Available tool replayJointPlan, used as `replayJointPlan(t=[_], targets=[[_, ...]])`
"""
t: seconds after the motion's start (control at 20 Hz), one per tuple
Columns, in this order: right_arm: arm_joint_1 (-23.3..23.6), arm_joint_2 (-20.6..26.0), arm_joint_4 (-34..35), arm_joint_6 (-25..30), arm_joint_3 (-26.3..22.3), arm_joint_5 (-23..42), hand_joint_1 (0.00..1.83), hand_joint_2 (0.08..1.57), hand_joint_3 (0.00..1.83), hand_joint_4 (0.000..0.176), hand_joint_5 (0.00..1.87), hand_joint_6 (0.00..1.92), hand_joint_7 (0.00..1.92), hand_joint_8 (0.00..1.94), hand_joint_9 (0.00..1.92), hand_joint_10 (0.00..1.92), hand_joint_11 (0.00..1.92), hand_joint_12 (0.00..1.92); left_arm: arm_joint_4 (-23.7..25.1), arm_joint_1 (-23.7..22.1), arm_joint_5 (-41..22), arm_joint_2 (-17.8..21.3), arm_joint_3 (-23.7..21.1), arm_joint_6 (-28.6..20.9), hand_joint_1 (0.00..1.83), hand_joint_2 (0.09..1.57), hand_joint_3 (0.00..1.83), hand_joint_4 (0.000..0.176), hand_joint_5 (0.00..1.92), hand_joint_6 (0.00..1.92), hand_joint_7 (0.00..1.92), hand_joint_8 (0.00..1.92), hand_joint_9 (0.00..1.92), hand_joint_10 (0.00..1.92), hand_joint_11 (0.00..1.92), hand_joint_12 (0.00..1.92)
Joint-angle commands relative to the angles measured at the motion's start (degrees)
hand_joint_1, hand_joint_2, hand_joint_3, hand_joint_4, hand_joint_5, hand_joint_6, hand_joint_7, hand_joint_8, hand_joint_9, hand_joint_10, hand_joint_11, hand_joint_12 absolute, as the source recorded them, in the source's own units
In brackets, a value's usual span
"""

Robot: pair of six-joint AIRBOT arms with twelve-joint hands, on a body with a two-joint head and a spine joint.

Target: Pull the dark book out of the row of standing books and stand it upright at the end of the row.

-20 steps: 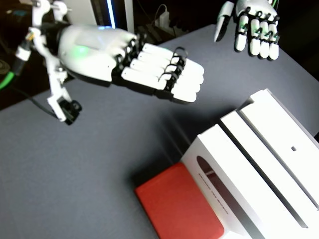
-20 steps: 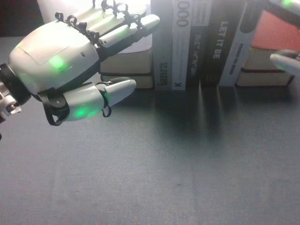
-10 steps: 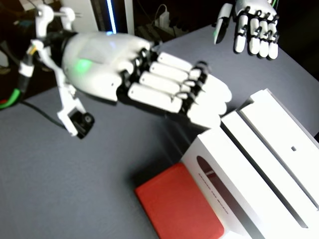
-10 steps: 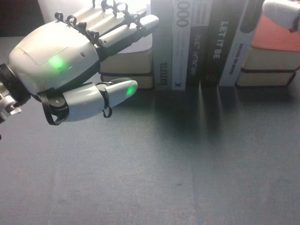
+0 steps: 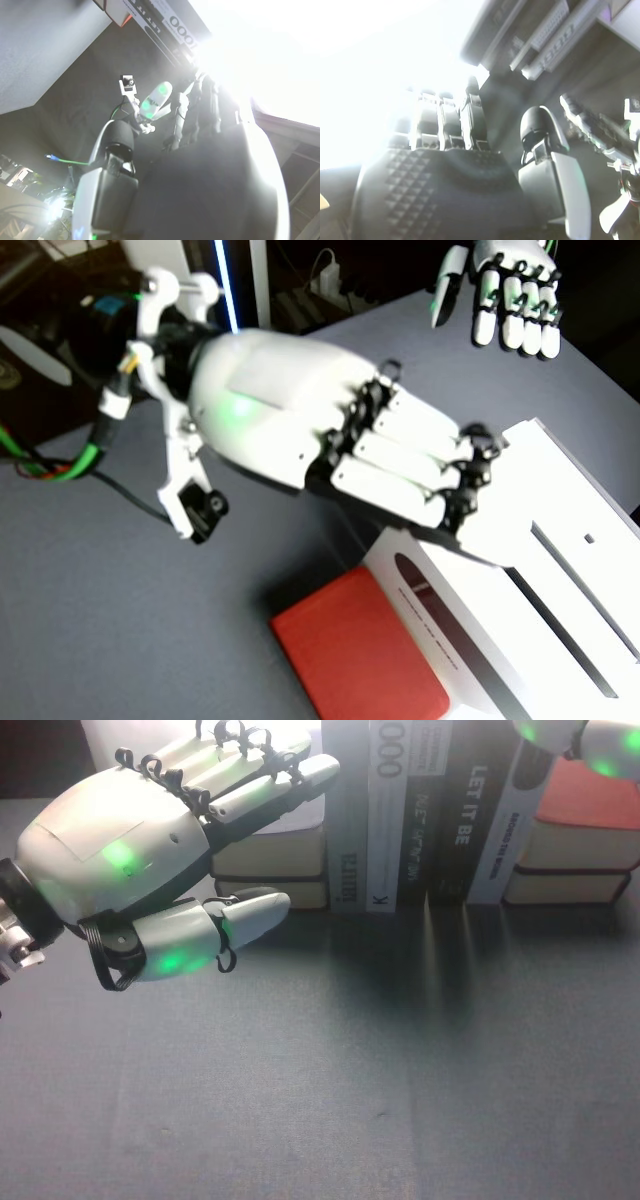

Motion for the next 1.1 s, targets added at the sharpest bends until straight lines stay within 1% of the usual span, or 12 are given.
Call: replayJointPlan(t=[0.0,0.15,0.2,0.3,0.4,0.5,0.6,0.7,0.75,0.8,0.85,1.05], targets=[[0.9,-0.2,-0.2,-0.1,0.4,5.8,0.0,1.33,0.0,0.0,0.36,0.16,0.0,0.0,0.0,0.0,0.0,0.0,-0.9,-0.5,-7.8,0.1,-0.2,0.0,0.31,1.45,0.0,0.034,0.07,0.0,0.0,0.0,0.0,0.0,0.0,0.0],[0.8,-0.3,-0.2,-0.1,0.3,5.1,0.0,1.31,0.0,0.0,0.47,0.2,0.0,0.0,0.0,0.0,0.0,0.0,-1.3,-0.1,-8.2,0.1,-0.2,0.0,0.26,1.46,0.0,0.045,0.04,0.0,0.0,0.0,0.0,0.0,0.0,0.0],[0.8,-0.3,-0.2,-0.1,0.1,5.1,0.0,1.31,0.0,0.0,0.51,0.22,0.0,0.0,0.0,0.0,0.0,0.0,-1.5,0.1,-8.4,0.1,-0.2,0.0,0.26,1.46,0.0,0.037,0.05,0.01,0.0,0.0,0.0,0.0,0.0,0.0],[0.8,-0.3,-0.8,-0.1,-0.7,5.1,0.0,1.32,0.0,0.0,0.54,0.24,0.02,0.01,0.0,0.0,0.0,0.0,-1.8,0.6,-8.7,0.2,-0.3,0.0,0.25,1.45,0.0,0.04,0.04,0.01,0.0,0.0,0.0,0.0,0.0,0.0],[0.3,0.4,-1.6,-0.1,-2.0,5.1,0.0,1.34,0.0,0.0,0.55,0.25,0.02,0.01,0.0,0.0,0.0,0.0,-2.2,0.9,-9.0,0.4,-0.4,0.0,0.2,1.46,0.0,0.03,0.05,0.01,0.0,0.0,0.0,0.0,0.0,0.0],[0.1,1.1,-2.8,-0.1,-3.6,5.5,0.12,1.34,0.0,0.0,0.58,0.27,0.06,0.02,0.0,0.0,0.0,0.0,-2.4,1.1,-9.3,0.5,-0.4,0.0,0.16,1.47,0.0,0.03,0.06,0.01,0.0,0.0,0.0,0.0,0.0,0.0],[-1.0,2.6,-3.3,-0.1,-5.4,6.7,0.12,1.35,0.0,0.0,0.47,0.47,0.05,0.0,0.0,0.0,0.0,0.0,-2.6,1.4,-9.5,0.6,-0.5,0.0,0.2,1.47,0.0,0.025,0.07,0.01,0.0,0.0,0.0,0.0,0.0,0.0],[-2.3,4.0,-4.1,0.1,-7.0,8.1,0.33,1.37,0.0,0.0,0.46,0.45,0.03,0.0,0.0,0.0,0.0,0.0,-2.9,1.6,-9.8,0.7,-0.6,0.0,0.28,1.45,0.0,0.035,0.08,0.01,0.0,0.0,0.0,0.0,0.0,0.0],[-3.2,4.8,-5.1,0.9,-8.0,9.1,0.45,1.38,0.0,0.0,0.52,0.36,0.03,0.0,0.0,0.0,0.0,0.0,-3.0,1.7,-9.9,0.7,-0.6,0.0,0.3,1.44,0.0,0.035,0.08,0.01,0.0,0.0,0.0,0.0,0.0,0.0],[-4.1,5.7,-6.6,2.8,-8.7,10.0,0.58,1.37,0.0,0.0,0.59,0.26,0.07,0.0,0.0,0.0,0.0,0.0,-3.2,1.9,-10.1,0.8,-0.6,0.1,0.29,1.45,0.0,0.046,0.07,0.0,0.0,0.0,0.0,0.0,0.0,0.0],[-4.9,6.3,-7.7,4.7,-9.1,10.9,0.5,1.38,0.0,0.0,0.63,0.18,0.09,0.0,0.0,0.0,0.0,0.0,-3.4,2.1,-10.3,0.9,-0.7,0.1,0.28,1.45,0.0,0.039,0.09,0.01,0.0,0.0,0.0,0.0,0.0,0.0],[-9.3,8.8,-11.2,10.3,-11.7,15.2,0.19,1.39,0.0,0.0,0.64,0.14,0.1,0.0,0.0,0.0,0.0,0.0,-3.7,2.5,-10.6,0.9,-0.7,0.1,0.26,1.45,0.0,0.039,0.09,0.01,0.0,0.0,0.0,0.0,0.0,0.0]])
